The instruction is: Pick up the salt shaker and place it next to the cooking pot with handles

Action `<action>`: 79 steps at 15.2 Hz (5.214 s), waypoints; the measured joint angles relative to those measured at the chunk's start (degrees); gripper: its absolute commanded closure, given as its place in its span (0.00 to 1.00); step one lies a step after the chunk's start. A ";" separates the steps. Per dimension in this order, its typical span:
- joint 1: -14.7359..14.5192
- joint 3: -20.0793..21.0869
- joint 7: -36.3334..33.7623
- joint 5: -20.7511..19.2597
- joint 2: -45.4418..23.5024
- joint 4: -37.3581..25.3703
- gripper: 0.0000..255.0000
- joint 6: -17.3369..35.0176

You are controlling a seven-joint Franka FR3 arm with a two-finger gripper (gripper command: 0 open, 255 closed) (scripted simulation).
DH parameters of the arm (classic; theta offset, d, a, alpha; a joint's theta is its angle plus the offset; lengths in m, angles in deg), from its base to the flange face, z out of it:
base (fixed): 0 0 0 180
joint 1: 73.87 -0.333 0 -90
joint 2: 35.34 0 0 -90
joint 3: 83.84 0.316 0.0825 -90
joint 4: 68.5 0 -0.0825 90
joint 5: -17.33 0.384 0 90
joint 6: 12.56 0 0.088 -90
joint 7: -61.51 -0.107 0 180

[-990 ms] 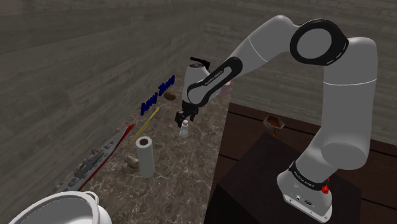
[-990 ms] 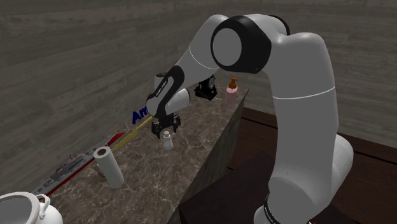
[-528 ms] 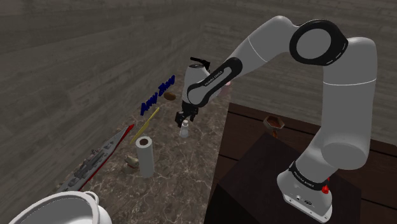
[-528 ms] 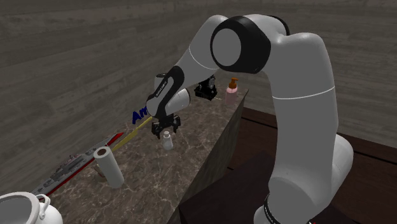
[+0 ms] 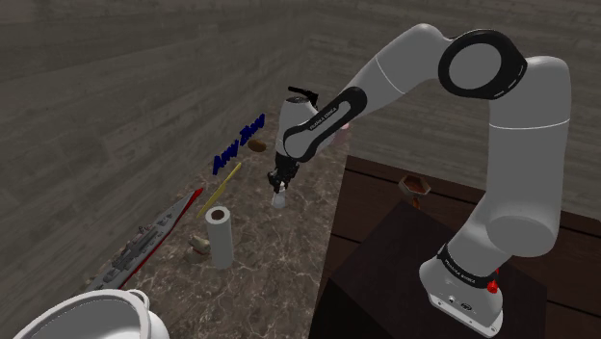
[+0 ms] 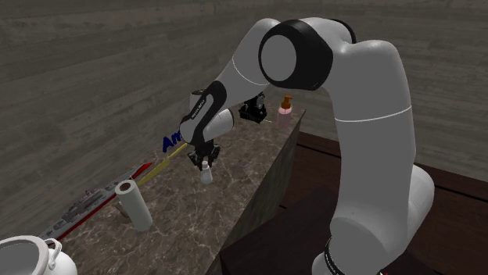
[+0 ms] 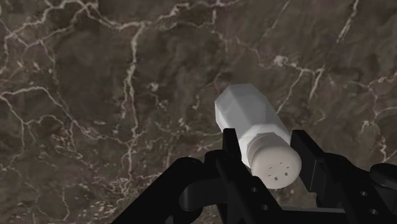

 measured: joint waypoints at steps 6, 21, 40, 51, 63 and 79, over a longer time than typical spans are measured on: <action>0.12 0.18 0.01 0.21 1.89 0.31 1.00 -1.62; 0.62 0.77 0.03 1.12 10.26 -0.83 1.00 -11.09; 1.10 0.97 0.06 1.92 17.90 -6.10 1.00 -23.94; 0.30 1.66 -1.77 1.97 20.40 -10.64 1.00 -30.86; -8.67 8.14 -17.93 -0.21 18.29 -12.98 1.00 -30.36; -23.87 13.61 -39.59 -7.76 3.49 -31.94 1.00 -34.75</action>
